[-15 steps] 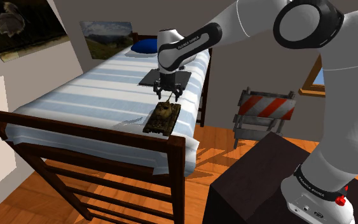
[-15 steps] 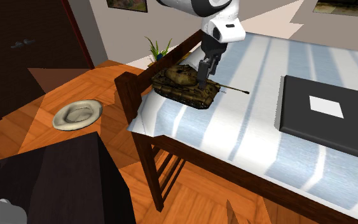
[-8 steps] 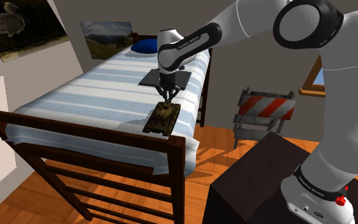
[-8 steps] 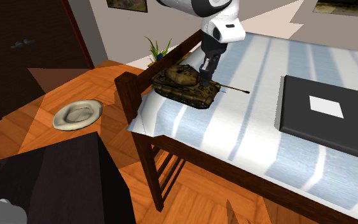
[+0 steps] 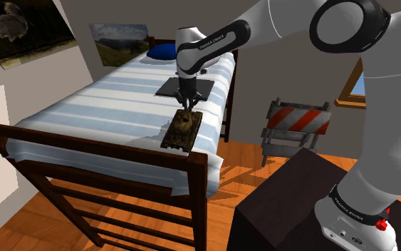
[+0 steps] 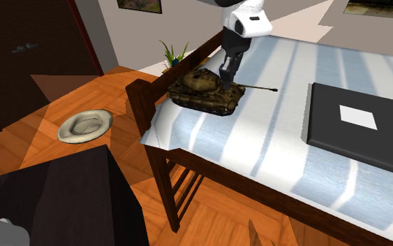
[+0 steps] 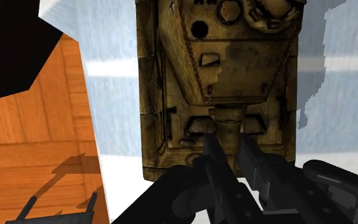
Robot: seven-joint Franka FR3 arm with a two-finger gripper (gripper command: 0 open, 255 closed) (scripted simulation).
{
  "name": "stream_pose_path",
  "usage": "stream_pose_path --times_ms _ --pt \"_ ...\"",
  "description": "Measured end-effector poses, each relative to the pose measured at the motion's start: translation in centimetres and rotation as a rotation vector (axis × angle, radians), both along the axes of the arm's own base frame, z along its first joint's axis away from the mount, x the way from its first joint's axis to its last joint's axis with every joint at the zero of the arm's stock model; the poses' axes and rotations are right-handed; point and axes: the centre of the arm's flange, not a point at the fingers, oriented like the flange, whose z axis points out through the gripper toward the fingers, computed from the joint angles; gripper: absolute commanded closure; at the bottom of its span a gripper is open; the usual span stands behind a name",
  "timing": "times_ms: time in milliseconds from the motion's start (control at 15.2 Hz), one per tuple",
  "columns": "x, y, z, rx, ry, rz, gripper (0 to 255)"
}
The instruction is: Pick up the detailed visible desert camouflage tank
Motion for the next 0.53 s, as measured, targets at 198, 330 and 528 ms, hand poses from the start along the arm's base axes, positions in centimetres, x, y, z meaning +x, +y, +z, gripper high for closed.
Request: stream_pose_path --times_ms 198,330,528 --pt "0.0 0.0 1.5 0.000 0.000 0.000 255" --pt "0.0 0.1 2.5 -0.001 0.000 0.000 255" --pt "0.1 -0.1 4.1 -0.001 0.000 0.000 255"
